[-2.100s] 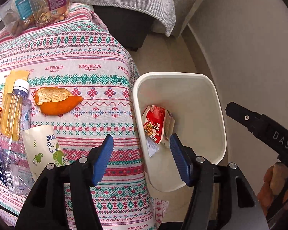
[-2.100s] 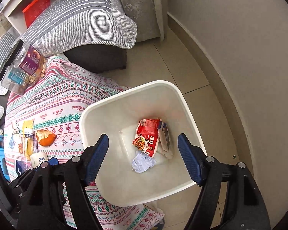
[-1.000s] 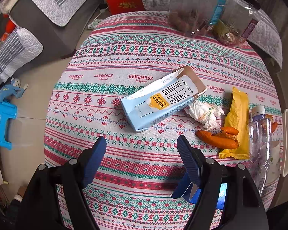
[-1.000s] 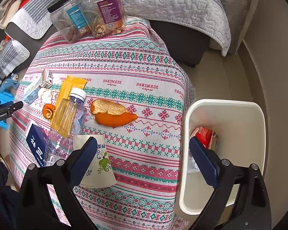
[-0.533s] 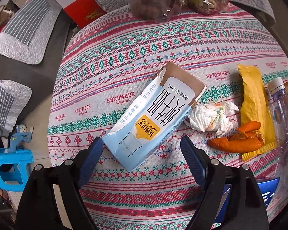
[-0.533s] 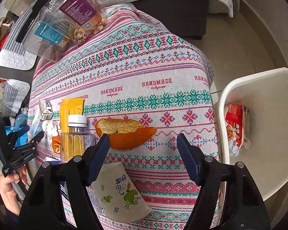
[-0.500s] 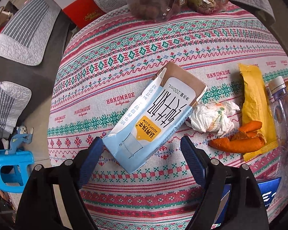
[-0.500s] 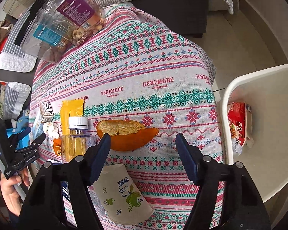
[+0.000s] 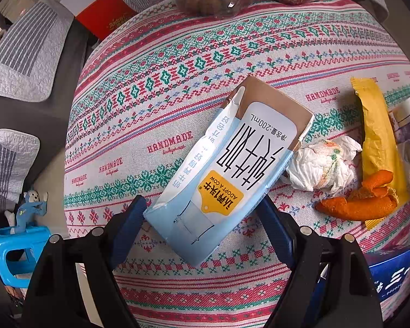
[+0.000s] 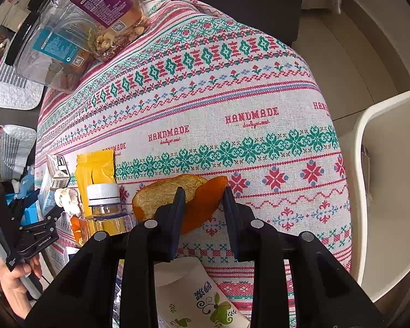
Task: Collect trash
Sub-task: 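Grasp the light blue milk carton with the left tool while the right tool grasps the orange peel, then carry the carton and peel over the white bin and open both tools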
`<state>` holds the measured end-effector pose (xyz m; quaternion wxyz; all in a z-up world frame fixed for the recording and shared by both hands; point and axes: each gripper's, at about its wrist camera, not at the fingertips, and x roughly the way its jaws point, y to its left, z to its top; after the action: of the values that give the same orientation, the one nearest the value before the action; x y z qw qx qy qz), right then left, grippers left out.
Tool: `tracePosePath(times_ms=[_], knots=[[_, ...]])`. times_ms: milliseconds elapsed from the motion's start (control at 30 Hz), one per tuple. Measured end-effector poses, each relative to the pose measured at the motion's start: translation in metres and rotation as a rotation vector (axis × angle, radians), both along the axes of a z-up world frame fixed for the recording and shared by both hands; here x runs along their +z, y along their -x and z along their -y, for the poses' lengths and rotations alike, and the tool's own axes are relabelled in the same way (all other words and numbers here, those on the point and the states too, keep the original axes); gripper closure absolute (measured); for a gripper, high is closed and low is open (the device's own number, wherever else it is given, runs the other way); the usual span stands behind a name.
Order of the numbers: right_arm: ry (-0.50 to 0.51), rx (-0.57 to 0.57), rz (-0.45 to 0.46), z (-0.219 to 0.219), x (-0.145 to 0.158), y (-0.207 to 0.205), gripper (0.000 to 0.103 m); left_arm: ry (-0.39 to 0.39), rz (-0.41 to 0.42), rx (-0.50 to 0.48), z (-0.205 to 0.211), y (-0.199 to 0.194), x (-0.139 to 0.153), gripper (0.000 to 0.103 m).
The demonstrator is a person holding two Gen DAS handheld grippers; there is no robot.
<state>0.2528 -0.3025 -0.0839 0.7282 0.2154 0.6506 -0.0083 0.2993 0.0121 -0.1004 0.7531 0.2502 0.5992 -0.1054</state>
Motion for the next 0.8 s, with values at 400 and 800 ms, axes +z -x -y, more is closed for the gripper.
tracePosePath(times_ms=[400, 800], knots=[[0.018, 0.040, 0.093, 0.006, 0.033, -0.005, 0.090, 0.004, 0.029, 0.033, 0.008, -0.018, 0.010, 0.023], [0.028, 0.042, 0.142, 0.021, 0.056, 0.003, 0.091, 0.033, 0.002, 0.076, 0.009, -0.015, 0.010, 0.039]])
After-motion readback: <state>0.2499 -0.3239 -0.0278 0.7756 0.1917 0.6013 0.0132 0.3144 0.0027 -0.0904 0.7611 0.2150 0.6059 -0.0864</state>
